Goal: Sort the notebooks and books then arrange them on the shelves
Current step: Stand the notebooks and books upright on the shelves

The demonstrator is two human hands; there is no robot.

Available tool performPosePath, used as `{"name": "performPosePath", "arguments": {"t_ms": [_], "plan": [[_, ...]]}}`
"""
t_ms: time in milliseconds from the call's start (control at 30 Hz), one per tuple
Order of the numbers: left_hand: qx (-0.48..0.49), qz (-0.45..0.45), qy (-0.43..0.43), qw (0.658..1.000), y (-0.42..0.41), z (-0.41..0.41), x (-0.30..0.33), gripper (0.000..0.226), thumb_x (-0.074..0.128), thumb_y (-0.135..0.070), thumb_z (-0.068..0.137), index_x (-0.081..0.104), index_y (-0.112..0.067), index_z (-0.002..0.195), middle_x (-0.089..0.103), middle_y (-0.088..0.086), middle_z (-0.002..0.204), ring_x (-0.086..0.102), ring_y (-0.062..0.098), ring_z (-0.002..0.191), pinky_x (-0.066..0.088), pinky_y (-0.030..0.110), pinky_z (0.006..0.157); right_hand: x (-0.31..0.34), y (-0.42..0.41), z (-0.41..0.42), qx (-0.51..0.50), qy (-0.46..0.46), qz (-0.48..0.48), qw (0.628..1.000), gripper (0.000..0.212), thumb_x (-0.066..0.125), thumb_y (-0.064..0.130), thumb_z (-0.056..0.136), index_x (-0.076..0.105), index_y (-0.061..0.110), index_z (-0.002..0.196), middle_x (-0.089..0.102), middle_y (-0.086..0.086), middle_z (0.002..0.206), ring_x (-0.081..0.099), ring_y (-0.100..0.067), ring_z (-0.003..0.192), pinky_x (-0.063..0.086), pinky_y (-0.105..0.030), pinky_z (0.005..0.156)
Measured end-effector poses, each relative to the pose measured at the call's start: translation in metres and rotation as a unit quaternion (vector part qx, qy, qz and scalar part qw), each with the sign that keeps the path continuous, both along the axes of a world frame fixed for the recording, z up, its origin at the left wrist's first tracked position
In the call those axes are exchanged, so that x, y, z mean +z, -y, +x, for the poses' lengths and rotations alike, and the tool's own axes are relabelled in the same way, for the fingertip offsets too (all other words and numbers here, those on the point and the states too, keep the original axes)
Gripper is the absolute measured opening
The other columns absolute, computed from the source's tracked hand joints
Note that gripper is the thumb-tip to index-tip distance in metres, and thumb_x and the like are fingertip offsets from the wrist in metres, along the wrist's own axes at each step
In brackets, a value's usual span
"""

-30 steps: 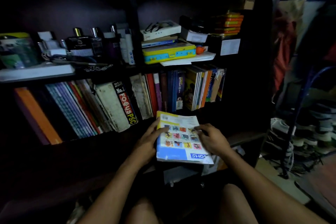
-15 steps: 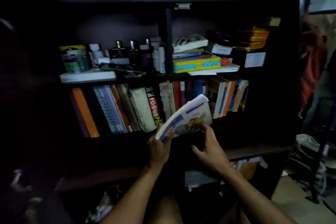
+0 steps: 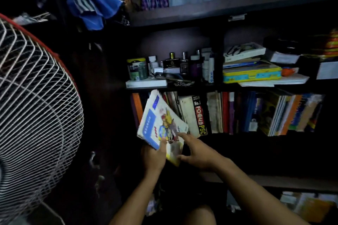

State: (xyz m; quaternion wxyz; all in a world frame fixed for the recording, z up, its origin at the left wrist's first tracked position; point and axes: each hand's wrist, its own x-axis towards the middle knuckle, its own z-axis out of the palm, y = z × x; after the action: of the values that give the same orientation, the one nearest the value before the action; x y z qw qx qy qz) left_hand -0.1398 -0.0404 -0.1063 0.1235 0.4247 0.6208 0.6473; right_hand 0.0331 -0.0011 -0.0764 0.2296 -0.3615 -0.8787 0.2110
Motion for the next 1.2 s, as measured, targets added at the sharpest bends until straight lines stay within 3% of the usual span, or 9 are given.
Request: {"name": "performPosePath", "arguments": {"t_ms": [100,200,333,467,667,833,933,1067,1200], "plan": [[0.054,-0.024,-0.033,0.998,-0.001,-0.032,0.008,0.040,0.075,-0.034,0.082,0.073,-0.003,0.108,0.076,0.011,0.101,0.072,0.029,0.095,0.056,0.037,0.078,0.004,-0.008,-0.007,-0.022,0.021,0.004,1.000,0.079,0.069,0.038,0.090,0.026,0.027,0.155,0.041,-0.004,0.154,0.042,-0.021,0.140,0.038,-0.035,0.113],[0.058,-0.049,-0.064,0.995,-0.004,-0.044,0.018,0.026,0.078,-0.028,0.085,0.073,-0.006,0.099,0.073,0.003,0.090,0.070,0.026,0.085,0.049,0.029,0.071,0.013,-0.015,-0.014,-0.043,0.056,0.038,0.997,0.073,0.064,0.035,0.094,0.027,0.022,0.156,0.037,-0.006,0.156,0.040,-0.024,0.141,0.036,-0.036,0.115],[0.010,-0.109,-0.058,0.992,-0.007,-0.030,0.002,0.026,0.070,-0.032,0.093,0.069,-0.013,0.110,0.066,0.000,0.093,0.064,0.021,0.087,0.048,0.030,0.074,0.022,-0.037,-0.031,-0.034,0.096,0.055,0.993,0.064,0.057,0.024,0.096,0.029,0.015,0.153,0.035,-0.009,0.155,0.040,-0.029,0.140,0.037,-0.035,0.112],[-0.012,-0.185,-0.072,0.980,-0.012,-0.019,-0.035,0.043,0.063,-0.045,0.095,0.070,-0.004,0.106,0.072,0.013,0.096,0.069,0.035,0.090,0.056,0.039,0.074,0.032,-0.054,-0.051,-0.036,0.128,0.035,0.990,0.068,0.050,0.012,0.098,0.016,0.014,0.158,0.018,-0.009,0.164,0.032,-0.031,0.146,0.032,-0.040,0.117],[-0.043,-0.192,-0.088,0.976,-0.019,-0.023,-0.039,0.042,0.064,-0.042,0.096,0.069,-0.004,0.110,0.073,0.010,0.100,0.069,0.033,0.095,0.056,0.040,0.077,0.041,-0.081,-0.068,-0.090,0.056,0.011,0.994,0.071,0.047,0.019,0.101,0.010,0.020,0.160,0.007,-0.004,0.167,0.020,-0.029,0.151,0.024,-0.040,0.122],[-0.030,-0.198,-0.102,0.974,-0.024,-0.026,-0.045,0.038,0.064,-0.038,0.097,0.068,-0.001,0.104,0.066,0.006,0.093,0.065,0.026,0.088,0.051,0.033,0.075,0.023,-0.087,-0.067,-0.142,0.001,0.080,0.987,0.064,0.041,0.035,0.102,0.015,0.021,0.158,0.020,-0.003,0.163,0.049,-0.033,0.131,0.050,-0.045,0.094],[-0.022,-0.203,-0.110,0.973,-0.026,-0.027,-0.049,0.037,0.063,-0.037,0.097,0.070,-0.002,0.106,0.069,0.007,0.098,0.065,0.024,0.090,0.049,0.031,0.074,0.003,-0.093,-0.065,-0.182,0.011,0.136,0.974,0.069,0.046,0.020,0.098,0.014,0.015,0.159,0.019,-0.006,0.164,0.058,-0.036,0.117,0.050,-0.040,0.080],[-0.009,-0.201,-0.104,0.974,-0.029,-0.029,-0.054,0.040,0.063,-0.043,0.096,0.070,-0.005,0.107,0.069,0.010,0.102,0.066,0.026,0.090,0.050,0.030,0.074,-0.010,-0.097,-0.050,-0.172,0.052,0.185,0.966,0.079,0.051,0.014,0.095,0.007,0.011,0.161,0.013,-0.013,0.166,0.050,-0.035,0.132,0.049,-0.040,0.096],[-0.018,-0.204,-0.123,0.971,-0.032,-0.030,-0.058,0.039,0.062,-0.043,0.096,0.071,-0.008,0.113,0.070,0.010,0.108,0.066,0.028,0.101,0.045,0.025,0.078,-0.005,-0.096,-0.041,-0.178,0.080,0.201,0.960,0.083,0.054,0.014,0.095,0.003,0.010,0.160,0.013,-0.014,0.166,0.053,-0.033,0.128,0.048,-0.035,0.091]]}}
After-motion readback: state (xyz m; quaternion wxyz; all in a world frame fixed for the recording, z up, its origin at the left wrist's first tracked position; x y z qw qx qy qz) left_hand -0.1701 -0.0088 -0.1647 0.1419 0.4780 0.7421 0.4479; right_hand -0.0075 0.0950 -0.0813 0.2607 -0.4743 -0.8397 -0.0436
